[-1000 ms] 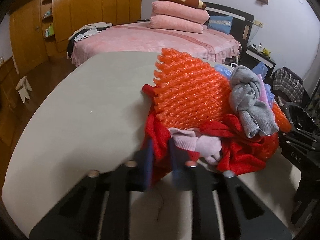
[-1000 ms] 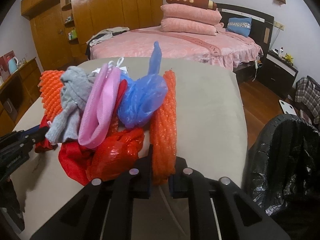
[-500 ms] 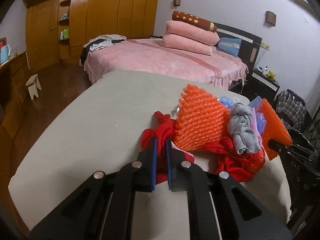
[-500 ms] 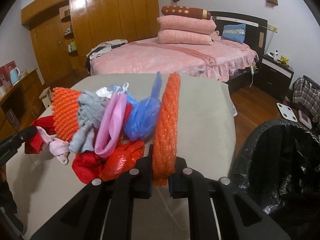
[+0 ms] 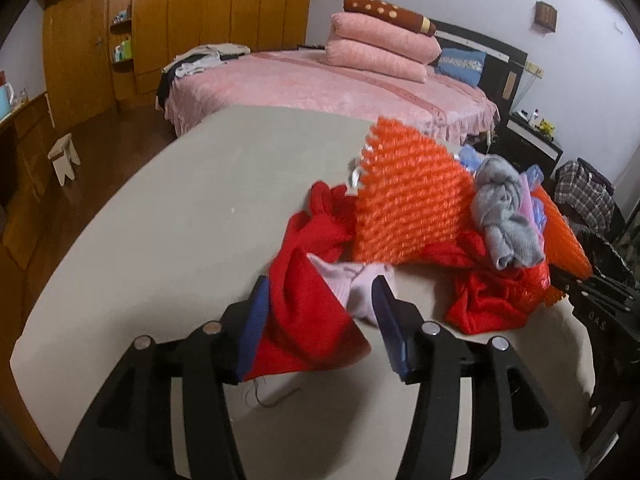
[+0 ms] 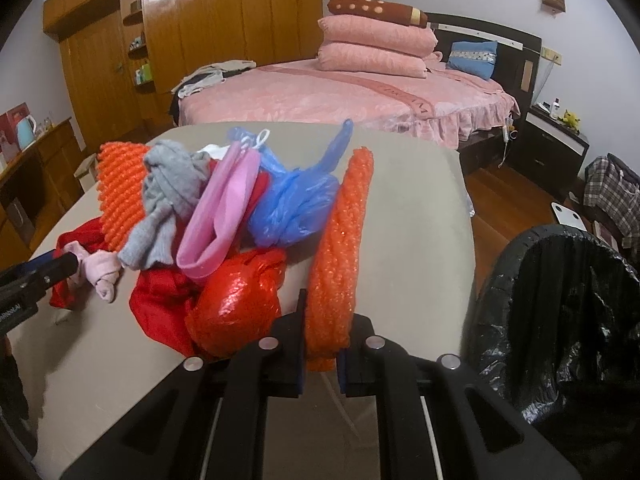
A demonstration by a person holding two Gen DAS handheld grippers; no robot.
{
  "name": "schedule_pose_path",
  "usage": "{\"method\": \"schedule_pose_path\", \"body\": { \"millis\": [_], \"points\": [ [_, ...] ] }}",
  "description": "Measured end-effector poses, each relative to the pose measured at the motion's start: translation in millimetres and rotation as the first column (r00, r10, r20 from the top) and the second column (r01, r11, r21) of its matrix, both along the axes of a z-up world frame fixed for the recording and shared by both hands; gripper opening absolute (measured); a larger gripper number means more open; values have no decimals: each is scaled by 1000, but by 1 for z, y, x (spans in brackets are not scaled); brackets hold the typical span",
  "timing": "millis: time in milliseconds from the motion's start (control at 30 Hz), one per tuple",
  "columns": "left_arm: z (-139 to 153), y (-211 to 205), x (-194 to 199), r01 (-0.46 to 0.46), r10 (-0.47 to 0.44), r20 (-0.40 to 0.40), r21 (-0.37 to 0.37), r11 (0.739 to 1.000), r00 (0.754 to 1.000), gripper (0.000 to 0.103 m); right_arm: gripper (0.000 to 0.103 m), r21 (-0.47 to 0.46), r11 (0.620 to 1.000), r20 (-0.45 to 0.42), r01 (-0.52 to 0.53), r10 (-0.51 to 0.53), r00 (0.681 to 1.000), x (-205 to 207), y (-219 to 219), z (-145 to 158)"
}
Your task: Collect trash
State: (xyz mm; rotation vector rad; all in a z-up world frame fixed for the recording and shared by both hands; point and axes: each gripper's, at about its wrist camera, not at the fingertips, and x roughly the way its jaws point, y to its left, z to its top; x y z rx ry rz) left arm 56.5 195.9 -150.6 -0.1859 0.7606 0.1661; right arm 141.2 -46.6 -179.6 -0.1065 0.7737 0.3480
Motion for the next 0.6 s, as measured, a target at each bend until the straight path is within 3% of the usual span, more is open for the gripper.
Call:
{"method": "schedule_pose_path", "body": {
  "millis": [267,333,400,467,600],
  "points": [
    [-1,9,-6,-22,22,-12,-9,1000,1000,49,11,-23,1000,1,-11,11,1000,-6,8,-7],
    [-2,11,-8,-24,24,-13,-10,1000,1000,36,11,-25,1000,-3,-8,8,1000,-6,9,-7],
    [-4,12,-9,-21,21,-23,-11,1000,1000,12,11,-27,1000,-4,-8,8,1000,-5,9,-7],
    [-5,18,-12,-36,36,-15,-14,999,999,6,11,-26,1000,-3,-9,9,1000,-5,9,-7],
    [3,29,-20,-129,128,27,16,992,991,6,11,-27,1000,-4,-8,8,1000,-6,9,-9]
  ]
}}
